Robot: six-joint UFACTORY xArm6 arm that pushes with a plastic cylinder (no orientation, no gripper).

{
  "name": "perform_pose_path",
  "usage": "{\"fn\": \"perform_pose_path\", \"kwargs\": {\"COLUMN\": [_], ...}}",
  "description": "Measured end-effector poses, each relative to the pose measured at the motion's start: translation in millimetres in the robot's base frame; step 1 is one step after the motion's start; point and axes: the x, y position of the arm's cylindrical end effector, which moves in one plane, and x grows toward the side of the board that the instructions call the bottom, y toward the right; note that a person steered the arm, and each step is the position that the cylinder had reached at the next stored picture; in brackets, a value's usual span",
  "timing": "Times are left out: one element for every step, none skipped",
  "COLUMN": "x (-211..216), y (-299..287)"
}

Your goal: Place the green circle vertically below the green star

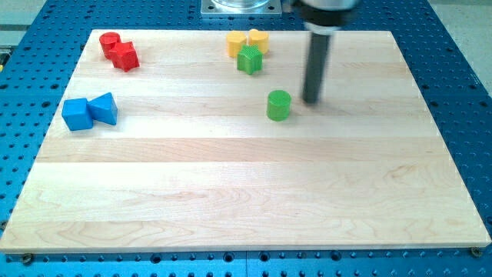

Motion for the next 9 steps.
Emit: {"fn": "perform_pose_path", "kwargs": {"x": [46,-38,-60,8,-25,-15,-13,-25,-8], "y": [-95,-121,-128,-140,-180,-162,-164,-153,-173]}}
